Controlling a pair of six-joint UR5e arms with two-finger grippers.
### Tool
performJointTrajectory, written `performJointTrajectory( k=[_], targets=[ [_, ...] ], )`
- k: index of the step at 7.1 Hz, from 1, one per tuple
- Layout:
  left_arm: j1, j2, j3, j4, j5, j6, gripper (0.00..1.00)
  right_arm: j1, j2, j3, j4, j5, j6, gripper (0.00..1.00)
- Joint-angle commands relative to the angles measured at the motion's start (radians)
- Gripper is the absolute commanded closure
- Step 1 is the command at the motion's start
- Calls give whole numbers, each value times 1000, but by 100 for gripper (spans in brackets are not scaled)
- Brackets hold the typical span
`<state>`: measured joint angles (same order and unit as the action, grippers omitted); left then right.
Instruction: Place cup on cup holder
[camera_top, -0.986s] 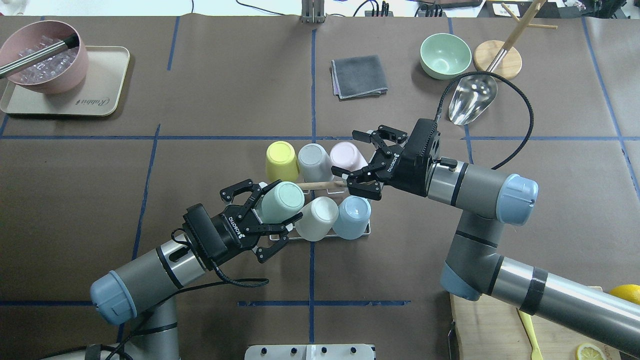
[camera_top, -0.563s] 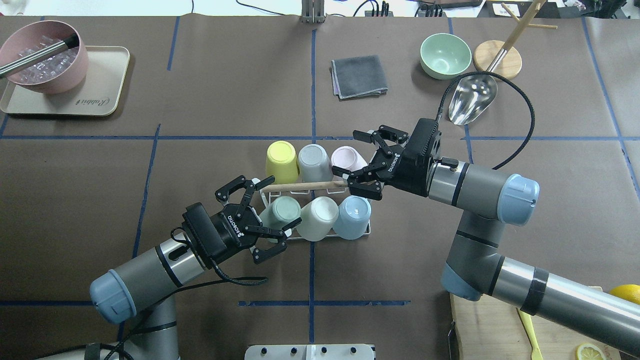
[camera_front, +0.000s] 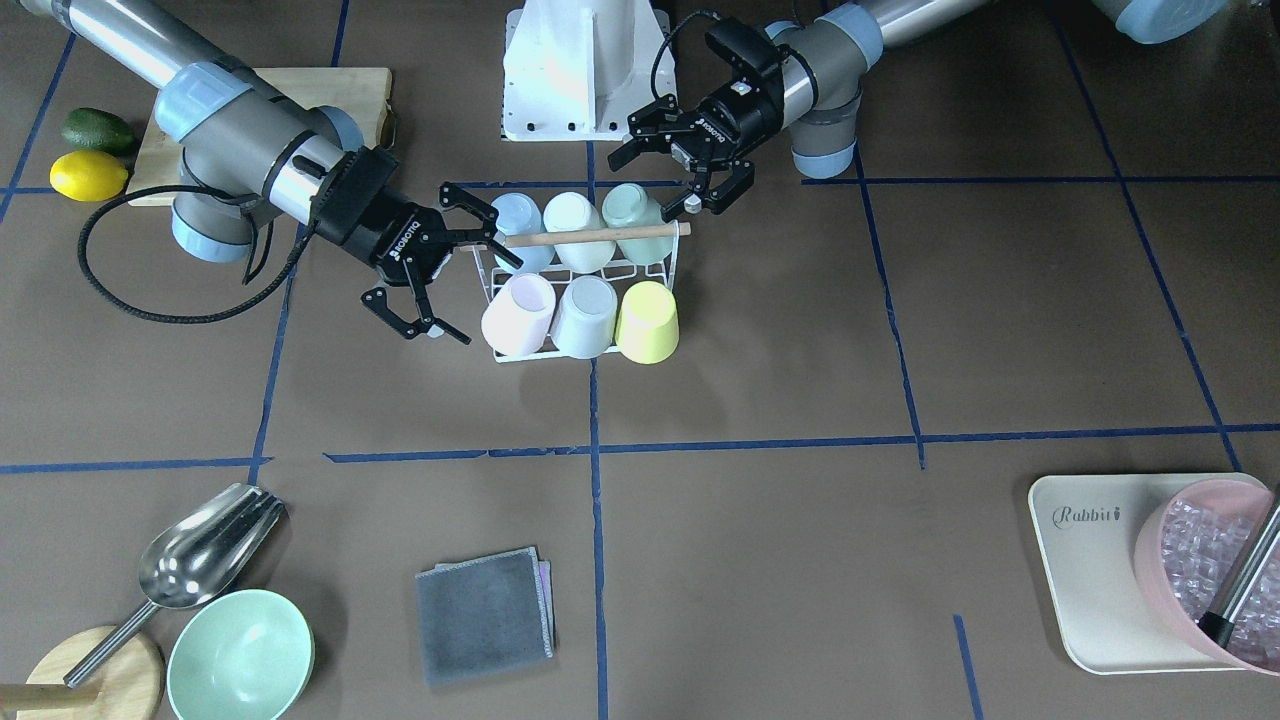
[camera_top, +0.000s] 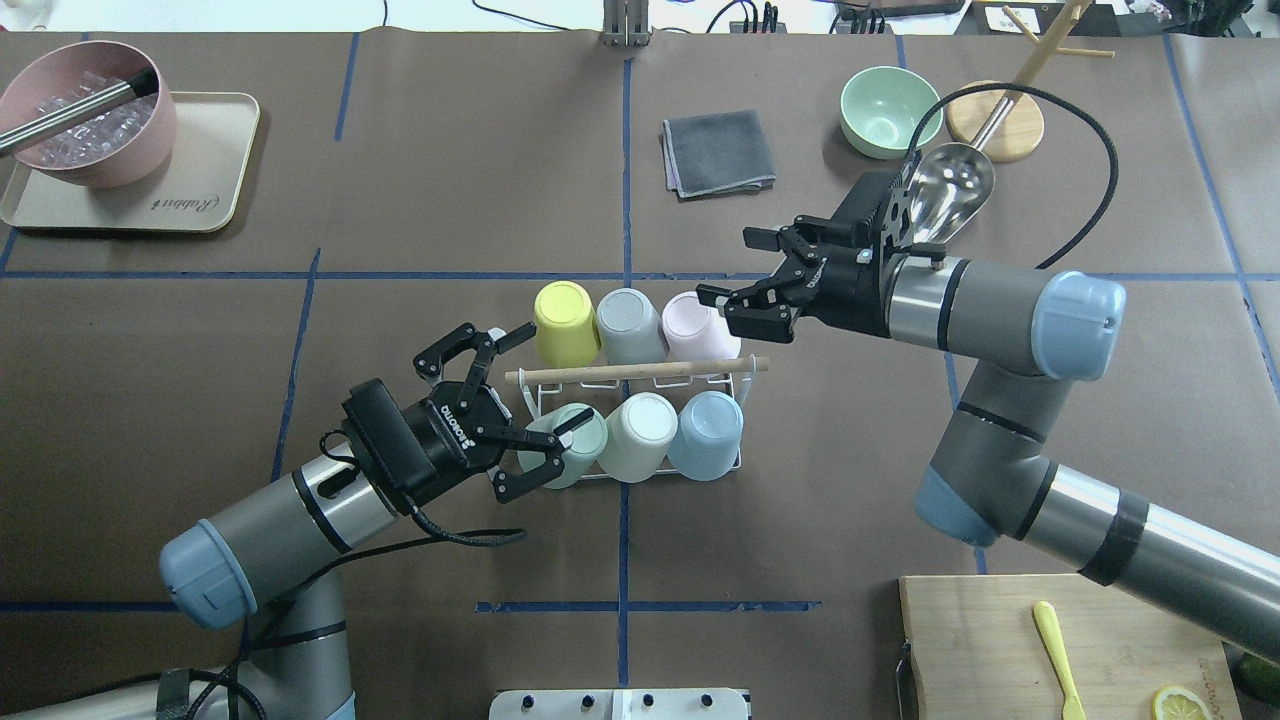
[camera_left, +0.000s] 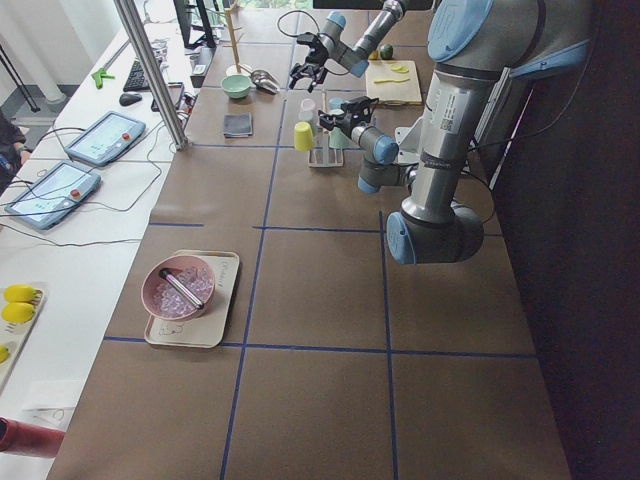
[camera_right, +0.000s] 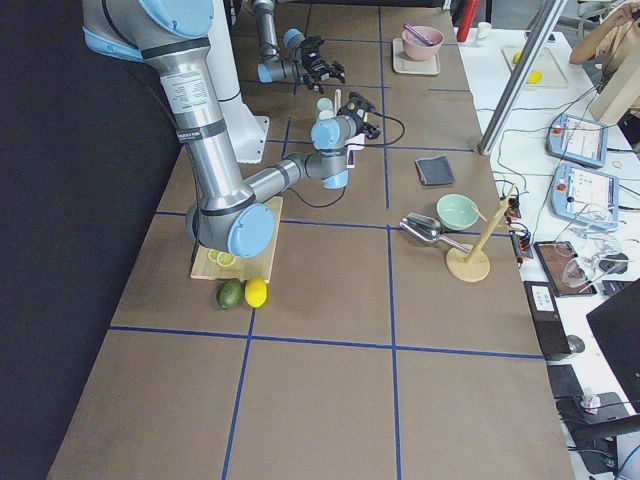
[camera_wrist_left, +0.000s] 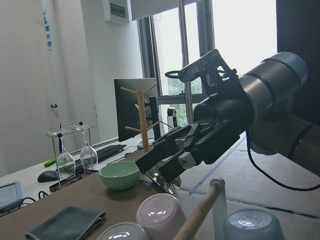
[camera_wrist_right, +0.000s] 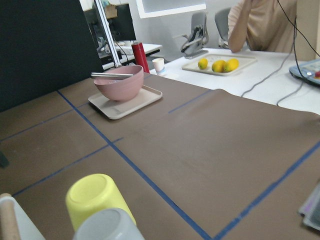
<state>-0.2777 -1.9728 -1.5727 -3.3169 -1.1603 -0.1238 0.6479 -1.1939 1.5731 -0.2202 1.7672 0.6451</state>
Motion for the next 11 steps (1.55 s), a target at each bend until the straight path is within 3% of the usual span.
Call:
performJointTrajectory(
  k=[1,3,4,5,6,7,9,10,11],
  targets=[
    [-72,6,-87,148,-7,-7,0,111,-114,196,-384,159,110,0],
    [-116,6,-200,444,-10,-8,0,227,-246,400,-889,263,120,0],
    [-135,11,-283,643,-25,-23,0,310,-300,428,-1086,379,119,0],
    [-171,9,-293,748,-111,-127,0,445,-352,432,-1233,491,116,0],
    [-251,8,-293,836,-228,-163,0,599,-418,397,-1272,553,108,0],
    [-385,8,-294,964,-422,-165,0,709,-525,375,-1272,608,5,0],
    [-634,-1,-303,1270,-782,-157,0,911,-588,257,-1338,614,-467,0],
    [-732,5,-340,1453,-885,-154,0,985,-584,260,-1448,601,-531,0],
    [-838,15,-363,1625,-932,-151,0,1018,-587,266,-1476,579,-611,0]
  ],
)
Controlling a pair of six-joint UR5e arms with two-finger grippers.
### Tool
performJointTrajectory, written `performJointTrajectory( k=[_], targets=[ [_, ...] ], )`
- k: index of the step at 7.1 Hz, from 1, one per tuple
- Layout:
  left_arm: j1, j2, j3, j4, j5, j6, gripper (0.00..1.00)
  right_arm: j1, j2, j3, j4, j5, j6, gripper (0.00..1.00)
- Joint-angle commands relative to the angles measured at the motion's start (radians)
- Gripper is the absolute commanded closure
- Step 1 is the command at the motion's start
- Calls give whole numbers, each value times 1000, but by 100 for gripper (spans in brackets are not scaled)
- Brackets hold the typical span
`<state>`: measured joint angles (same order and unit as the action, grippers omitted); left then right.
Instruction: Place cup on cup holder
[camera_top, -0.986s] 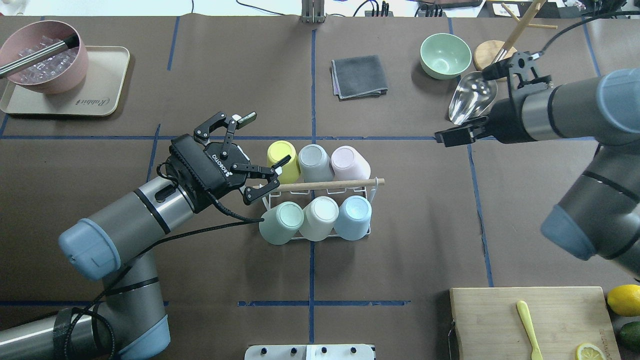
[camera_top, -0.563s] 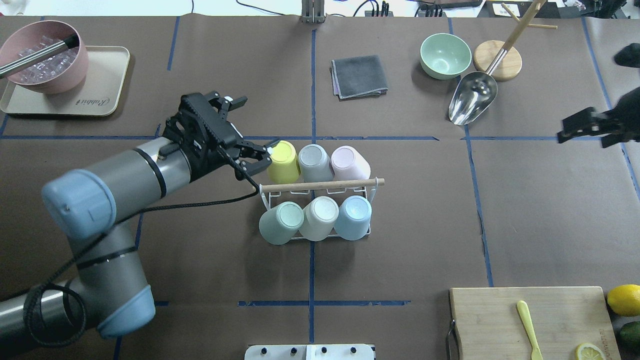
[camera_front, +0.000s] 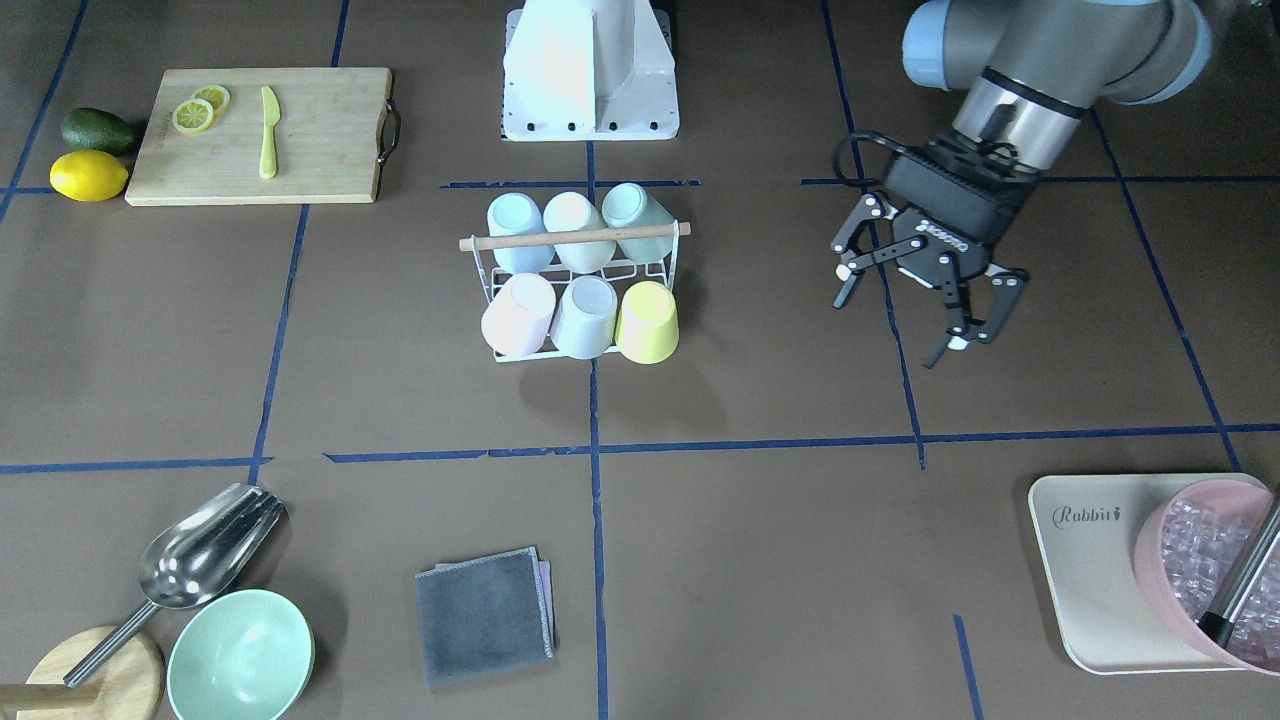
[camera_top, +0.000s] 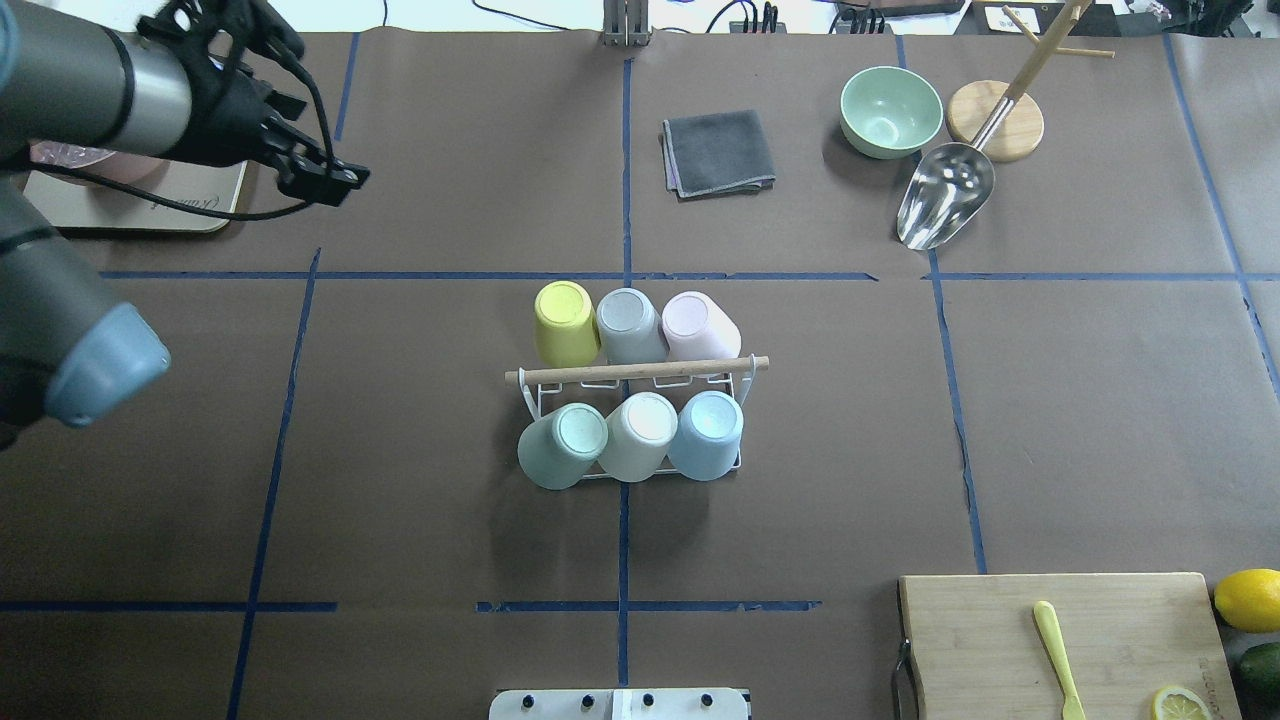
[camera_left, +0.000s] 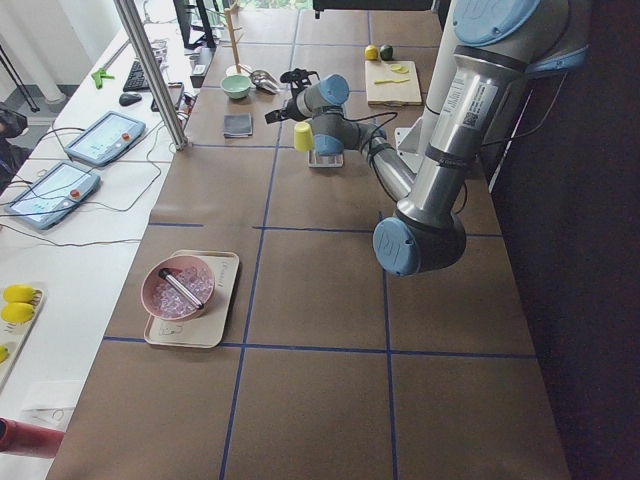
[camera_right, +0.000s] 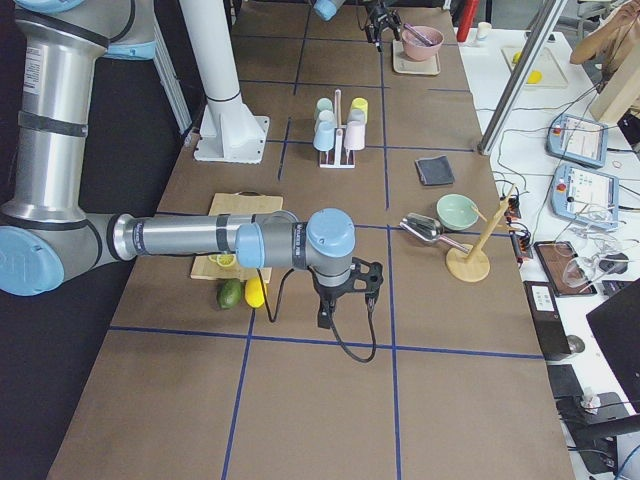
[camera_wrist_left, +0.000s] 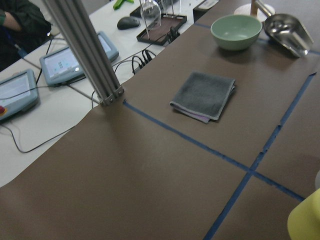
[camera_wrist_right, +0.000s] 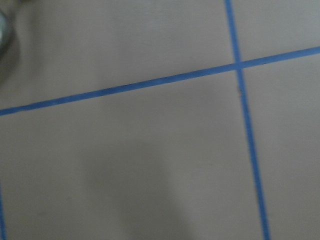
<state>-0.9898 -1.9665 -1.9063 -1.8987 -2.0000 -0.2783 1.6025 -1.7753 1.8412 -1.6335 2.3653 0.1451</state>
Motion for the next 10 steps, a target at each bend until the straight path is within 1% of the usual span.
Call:
performJointTrajectory(
  k=[1,2,3,5,7,9,10],
  targets=[
    [-195,50,-28,316,-120,4,0,63,0,4,-63,-111,-136,0],
    [-226,114,-27,414,-228,34,0,63,-7,6,-65,-123,-136,0],
    [-259,186,-10,420,-303,74,0,63,-9,6,-63,-115,-136,0],
    [-294,332,2,403,-301,87,0,62,-10,-7,-60,-110,-125,0],
    [-309,362,15,403,-307,87,0,60,-4,-26,-55,-101,-119,0],
    [-313,443,21,400,-310,88,0,60,-4,-49,-55,-103,-122,0],
    [-358,465,26,398,-310,87,0,60,-4,-59,-54,-103,-127,0]
  ],
)
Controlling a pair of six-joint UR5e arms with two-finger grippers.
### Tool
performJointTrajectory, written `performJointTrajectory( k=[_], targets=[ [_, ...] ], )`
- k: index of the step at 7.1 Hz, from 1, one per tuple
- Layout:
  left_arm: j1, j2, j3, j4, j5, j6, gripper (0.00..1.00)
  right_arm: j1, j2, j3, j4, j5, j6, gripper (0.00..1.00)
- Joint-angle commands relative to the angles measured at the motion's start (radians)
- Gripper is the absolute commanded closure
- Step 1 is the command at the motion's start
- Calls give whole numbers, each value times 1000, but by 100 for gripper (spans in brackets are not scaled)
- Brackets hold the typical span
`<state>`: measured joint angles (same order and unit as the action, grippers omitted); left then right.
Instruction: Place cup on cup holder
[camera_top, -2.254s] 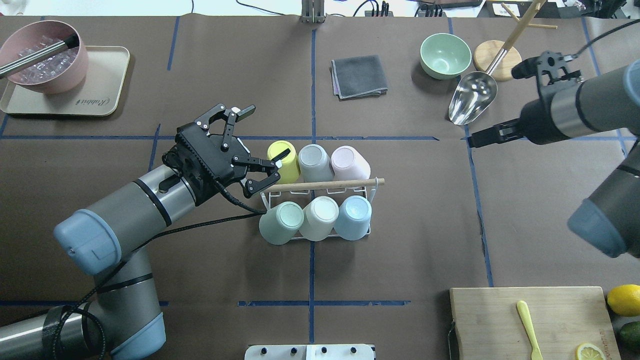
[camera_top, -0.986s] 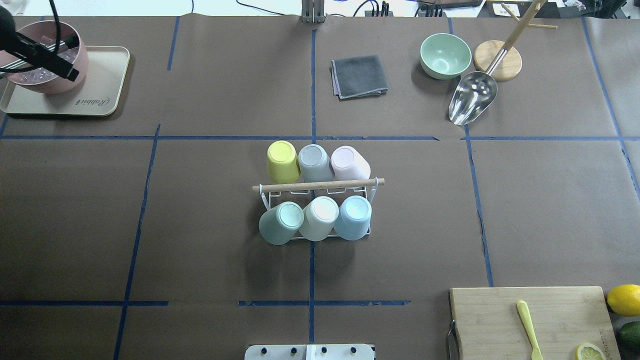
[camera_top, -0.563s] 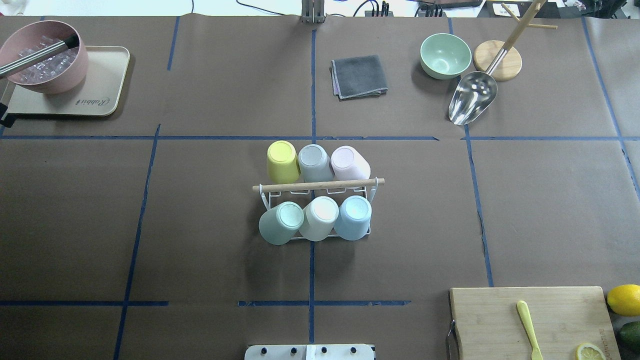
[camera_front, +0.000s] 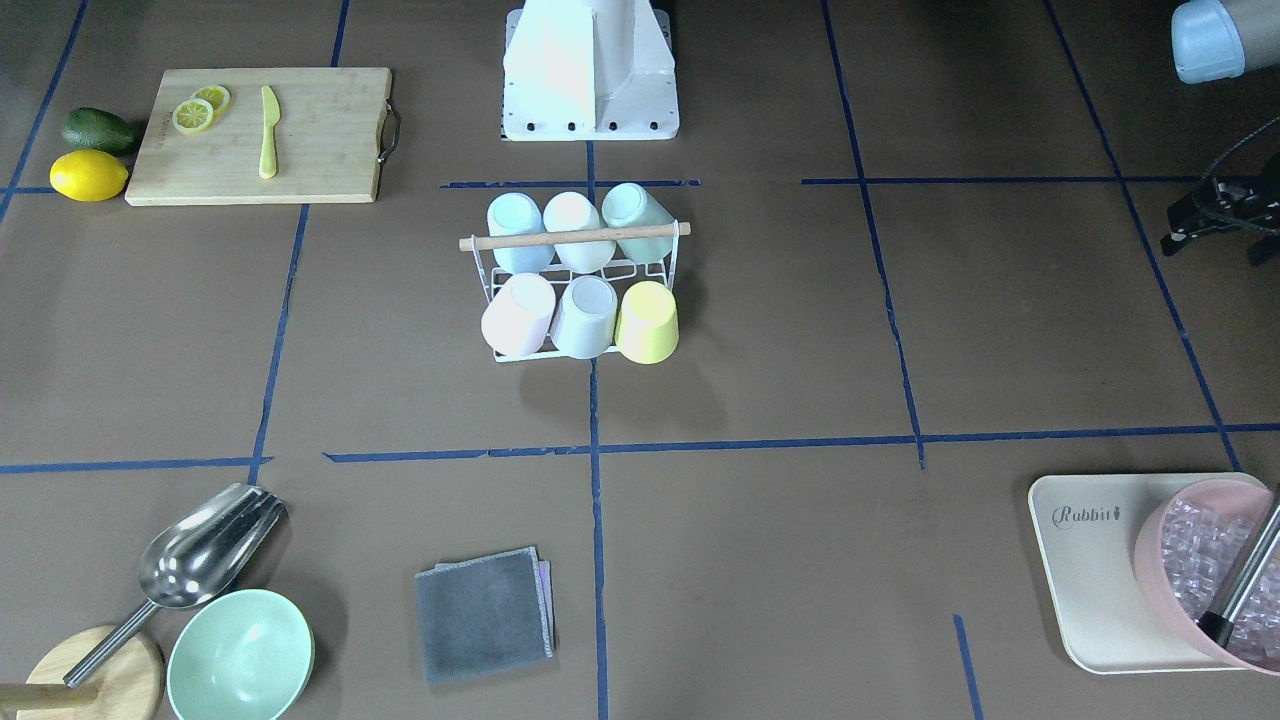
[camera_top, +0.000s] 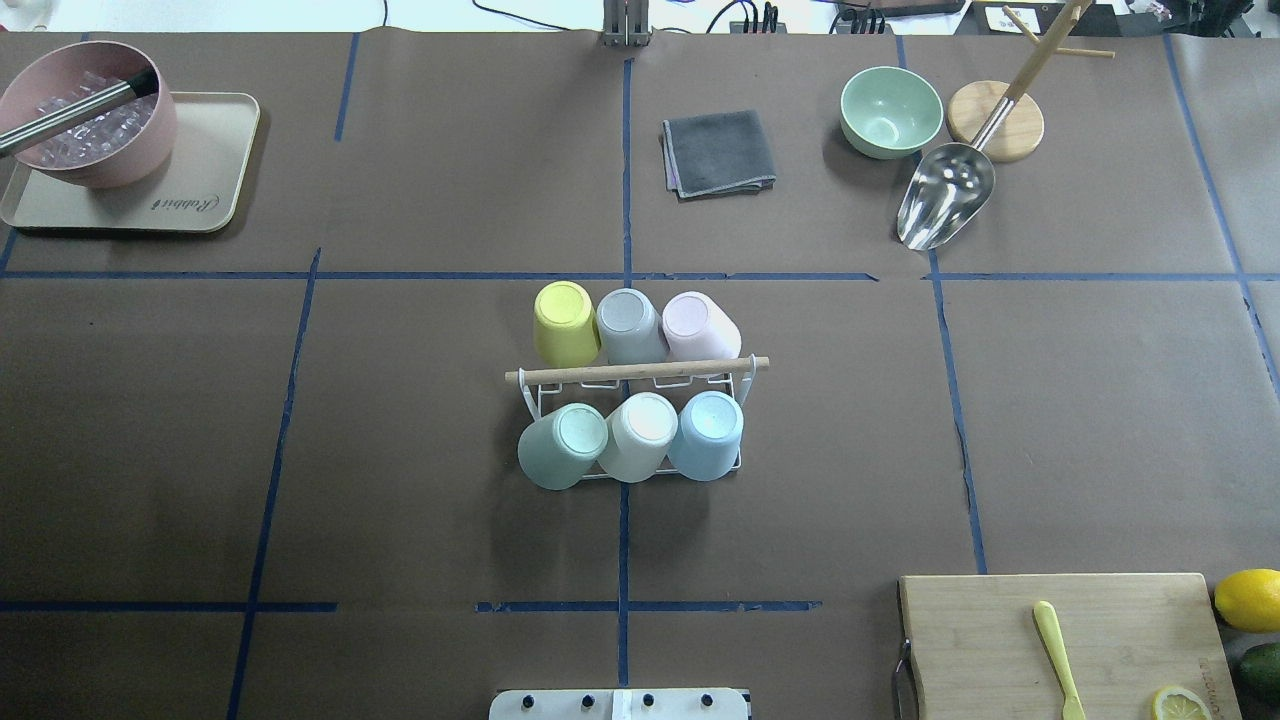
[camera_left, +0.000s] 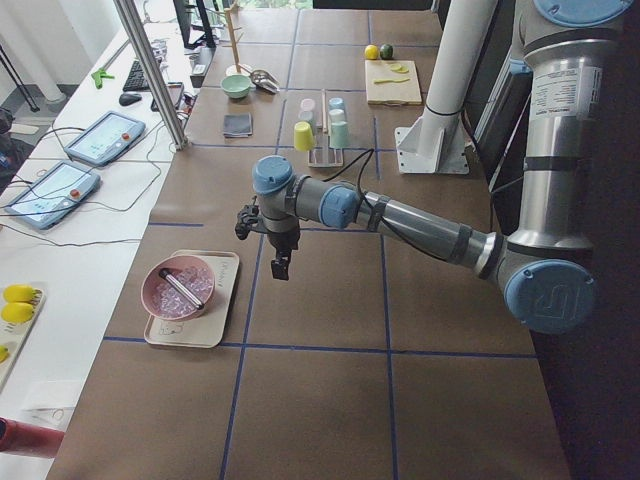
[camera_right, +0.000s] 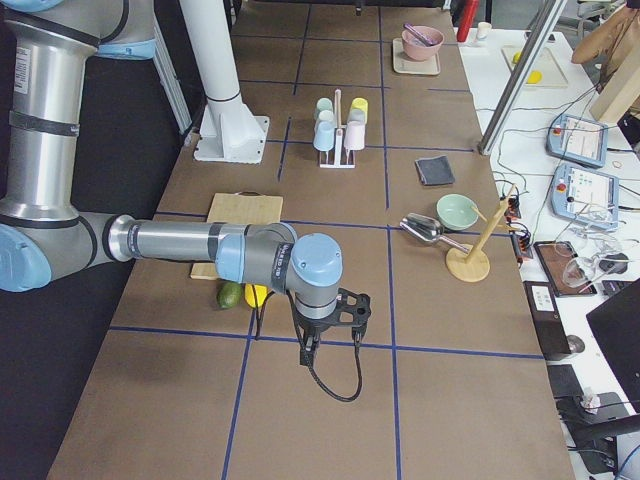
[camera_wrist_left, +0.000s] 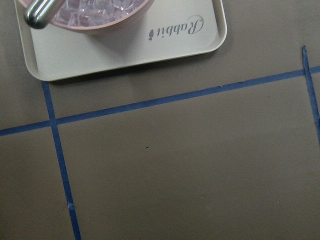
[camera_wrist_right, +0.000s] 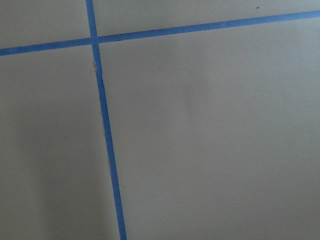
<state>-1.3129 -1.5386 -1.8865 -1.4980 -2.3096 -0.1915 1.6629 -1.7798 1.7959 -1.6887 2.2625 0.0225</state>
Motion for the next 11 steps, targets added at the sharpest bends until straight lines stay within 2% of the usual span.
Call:
performJointTrajectory(
  k=[1,3,5,7,11],
  targets=[
    [-90,48,7,1,-2,-2,0,-2,3,-16,3,-6,-12,0],
    [-179,49,91,-4,-74,0,0,-2,3,-18,61,-1,-59,0],
    [-255,45,164,-4,-79,26,0,-2,-3,-20,69,6,-183,0],
    [-279,38,191,-5,-99,38,0,-2,8,-82,73,67,-187,0],
    [-279,37,188,-5,-89,242,0,-2,13,-90,73,65,-149,0]
  ],
)
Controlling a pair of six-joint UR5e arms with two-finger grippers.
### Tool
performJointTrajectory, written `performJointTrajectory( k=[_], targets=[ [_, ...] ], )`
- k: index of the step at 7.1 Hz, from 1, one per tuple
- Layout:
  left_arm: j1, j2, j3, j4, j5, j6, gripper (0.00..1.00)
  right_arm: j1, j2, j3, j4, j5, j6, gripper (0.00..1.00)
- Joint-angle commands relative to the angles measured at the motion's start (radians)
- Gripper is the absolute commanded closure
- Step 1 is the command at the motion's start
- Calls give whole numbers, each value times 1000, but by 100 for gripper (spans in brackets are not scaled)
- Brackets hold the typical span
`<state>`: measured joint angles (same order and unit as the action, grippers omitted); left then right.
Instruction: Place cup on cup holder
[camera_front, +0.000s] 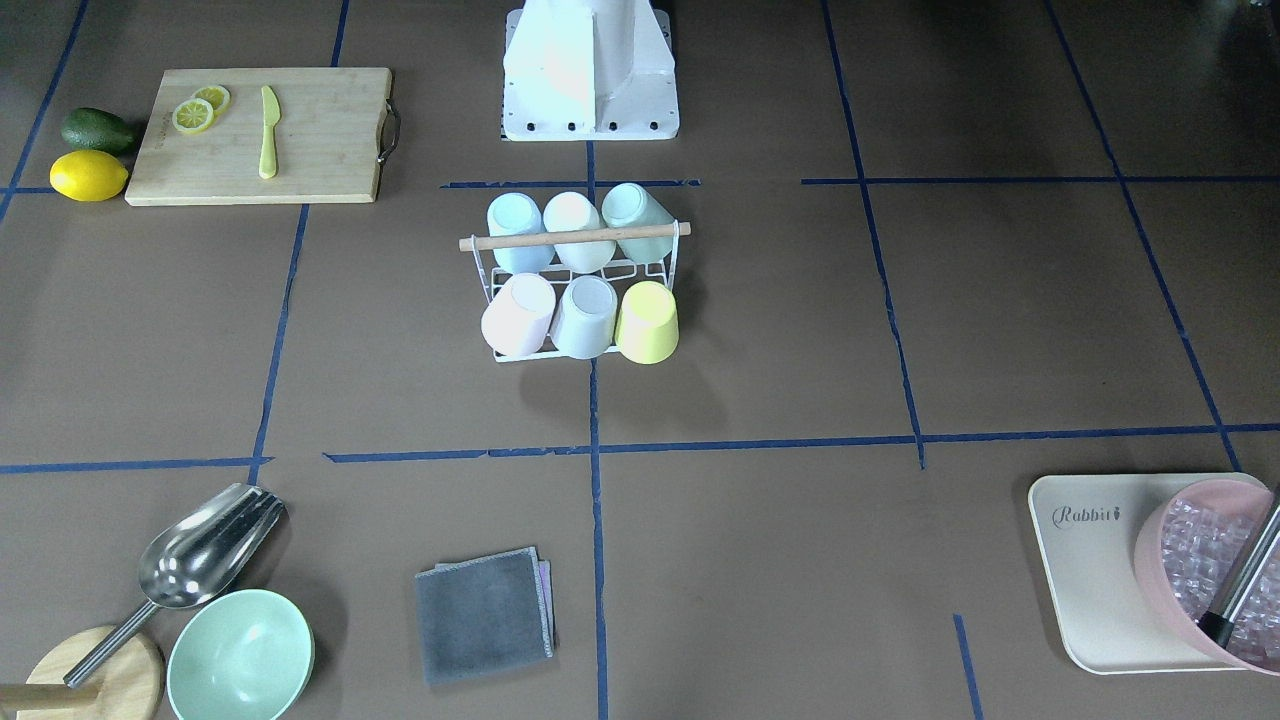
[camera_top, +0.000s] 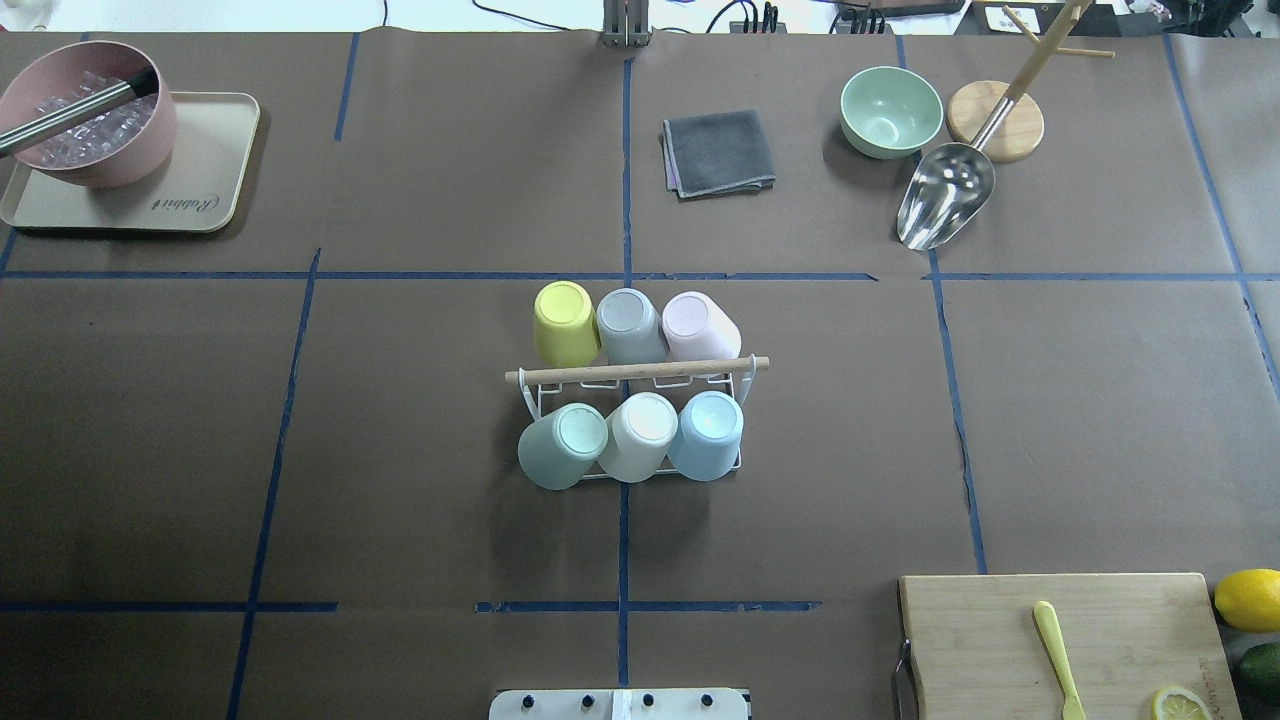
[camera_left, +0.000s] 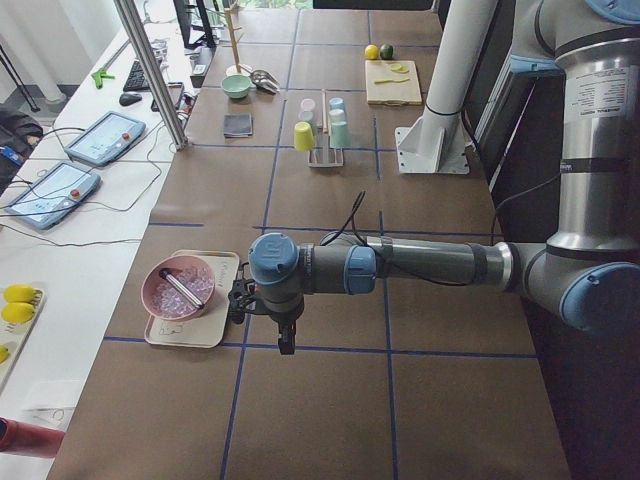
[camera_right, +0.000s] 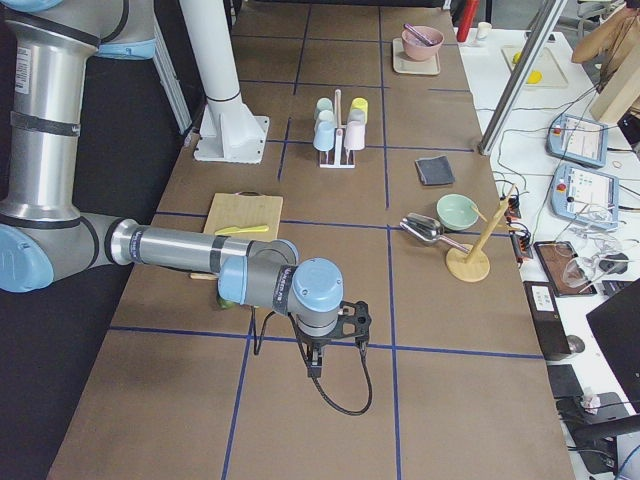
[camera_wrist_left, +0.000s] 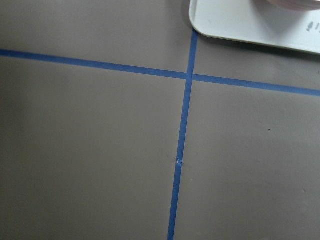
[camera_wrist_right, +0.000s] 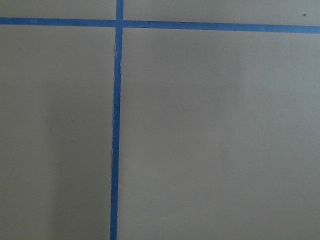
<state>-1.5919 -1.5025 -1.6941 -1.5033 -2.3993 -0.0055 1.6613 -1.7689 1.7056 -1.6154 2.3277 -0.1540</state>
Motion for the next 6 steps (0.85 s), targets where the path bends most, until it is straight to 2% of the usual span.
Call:
performJointTrajectory(
  k=[1,6],
  targets=[
    [0,-1,-2,3,2,123,0,0,23,11,0,4,100,0],
    [0,5,-12,5,2,125,0,0,28,23,0,7,99,0]
  ],
)
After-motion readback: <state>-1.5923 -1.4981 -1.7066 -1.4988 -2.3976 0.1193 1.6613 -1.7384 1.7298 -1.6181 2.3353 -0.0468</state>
